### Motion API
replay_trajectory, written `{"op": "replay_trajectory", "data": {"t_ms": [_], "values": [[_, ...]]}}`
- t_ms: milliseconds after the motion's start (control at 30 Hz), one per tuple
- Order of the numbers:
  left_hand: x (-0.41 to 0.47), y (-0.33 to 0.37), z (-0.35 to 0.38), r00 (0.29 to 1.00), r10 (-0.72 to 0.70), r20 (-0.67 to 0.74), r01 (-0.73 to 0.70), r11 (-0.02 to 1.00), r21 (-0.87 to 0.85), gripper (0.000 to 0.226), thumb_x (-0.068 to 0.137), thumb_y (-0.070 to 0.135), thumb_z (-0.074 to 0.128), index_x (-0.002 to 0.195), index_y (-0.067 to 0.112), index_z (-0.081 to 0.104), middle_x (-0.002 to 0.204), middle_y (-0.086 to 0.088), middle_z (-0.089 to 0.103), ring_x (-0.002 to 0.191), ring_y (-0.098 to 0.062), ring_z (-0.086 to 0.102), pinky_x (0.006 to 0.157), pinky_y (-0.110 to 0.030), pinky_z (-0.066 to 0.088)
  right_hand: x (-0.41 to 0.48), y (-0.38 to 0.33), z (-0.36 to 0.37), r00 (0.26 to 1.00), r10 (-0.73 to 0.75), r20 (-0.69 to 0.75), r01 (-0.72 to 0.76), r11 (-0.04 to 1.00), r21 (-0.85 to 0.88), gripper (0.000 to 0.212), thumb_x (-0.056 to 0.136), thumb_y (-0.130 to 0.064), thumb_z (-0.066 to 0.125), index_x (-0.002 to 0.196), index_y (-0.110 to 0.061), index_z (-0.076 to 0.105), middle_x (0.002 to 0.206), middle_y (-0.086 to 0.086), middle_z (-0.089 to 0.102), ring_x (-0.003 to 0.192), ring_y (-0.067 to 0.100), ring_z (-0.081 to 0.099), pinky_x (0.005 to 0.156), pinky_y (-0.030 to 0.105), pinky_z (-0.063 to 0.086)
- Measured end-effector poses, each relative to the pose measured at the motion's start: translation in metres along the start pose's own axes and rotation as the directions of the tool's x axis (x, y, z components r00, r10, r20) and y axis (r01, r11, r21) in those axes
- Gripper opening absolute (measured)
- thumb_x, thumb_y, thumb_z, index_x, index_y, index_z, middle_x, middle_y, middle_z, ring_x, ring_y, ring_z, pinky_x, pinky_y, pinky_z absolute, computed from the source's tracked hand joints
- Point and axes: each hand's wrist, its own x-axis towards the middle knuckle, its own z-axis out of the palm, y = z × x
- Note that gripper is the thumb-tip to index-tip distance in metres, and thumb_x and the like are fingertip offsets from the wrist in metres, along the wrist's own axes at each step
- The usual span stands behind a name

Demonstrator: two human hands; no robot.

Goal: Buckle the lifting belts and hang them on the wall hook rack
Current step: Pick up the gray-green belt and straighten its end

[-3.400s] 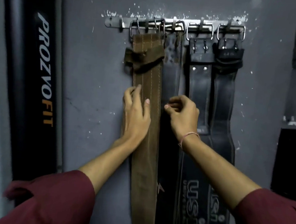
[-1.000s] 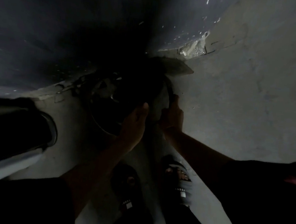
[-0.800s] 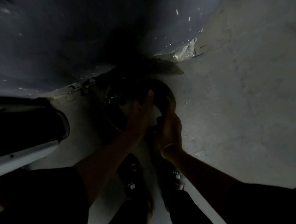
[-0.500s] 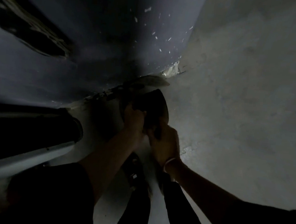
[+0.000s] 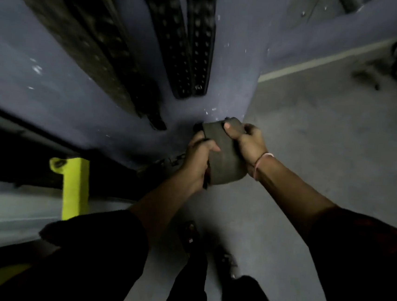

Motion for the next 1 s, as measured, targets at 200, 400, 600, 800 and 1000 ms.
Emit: {"op": "replay_trajectory", "data": {"t_ms": [200,400,600,800,1000], "values": [[-0.097,0.065,0.004,0.994,0.015,0.107,0.009,0.975,-0.220,0.046,0.104,0.041,0.036,0.106,0.008,0.068,0.088,-0.010,0.078,0.081,-0.017,0.075,0.064,-0.024,0.058,-0.103,-0.066,-0.010,0.920,-0.310,0.240,0.305,0.950,0.062,0.018,0.090,-0.004,0.065,0.108,-0.005,0.063,0.098,0.008,0.070,0.090,0.015,0.067,0.082,0.030,0.057],[-0.166,0.122,0.015,0.981,0.175,0.081,-0.151,0.958,-0.243,0.066,0.087,0.044,0.054,0.134,-0.002,0.053,0.132,-0.023,0.058,0.118,-0.037,0.057,0.109,-0.052,0.041,-0.187,-0.112,-0.025,0.835,-0.486,0.259,0.471,0.874,0.124,0.022,0.085,-0.003,0.064,0.093,-0.023,0.060,0.097,0.013,0.070,0.092,0.025,0.066,0.085,0.042,0.053],[-0.235,0.156,0.036,0.907,0.421,0.014,-0.391,0.853,-0.345,0.055,0.076,0.000,0.053,0.130,-0.009,0.049,0.118,-0.032,0.061,0.099,-0.038,0.065,0.085,-0.045,0.056,-0.215,-0.174,-0.028,0.873,-0.458,0.166,0.451,0.889,0.083,0.033,0.085,-0.046,0.070,0.077,-0.020,0.052,0.073,-0.004,0.062,0.075,0.013,0.061,0.075,0.033,0.050],[-0.271,0.177,0.034,0.928,0.354,0.116,-0.287,0.879,-0.382,0.031,0.090,0.009,0.047,0.109,0.001,0.070,0.097,-0.018,0.075,0.081,-0.030,0.073,0.082,-0.040,0.058,-0.240,-0.216,-0.012,0.806,-0.554,0.209,0.511,0.829,0.226,0.016,0.092,-0.010,0.063,0.108,-0.010,0.067,0.101,0.009,0.075,0.093,0.024,0.072,0.085,0.041,0.058],[-0.285,0.233,0.022,0.855,0.513,-0.070,-0.510,0.811,-0.286,0.035,0.098,0.030,0.058,0.130,0.014,0.055,0.116,-0.017,0.070,0.100,-0.033,0.070,0.079,-0.041,0.060,-0.271,-0.251,0.017,0.725,-0.665,0.178,0.602,0.738,0.305,0.020,0.091,0.000,0.061,0.108,-0.008,0.067,0.103,0.012,0.074,0.092,0.025,0.071,0.082,0.040,0.059]]}}
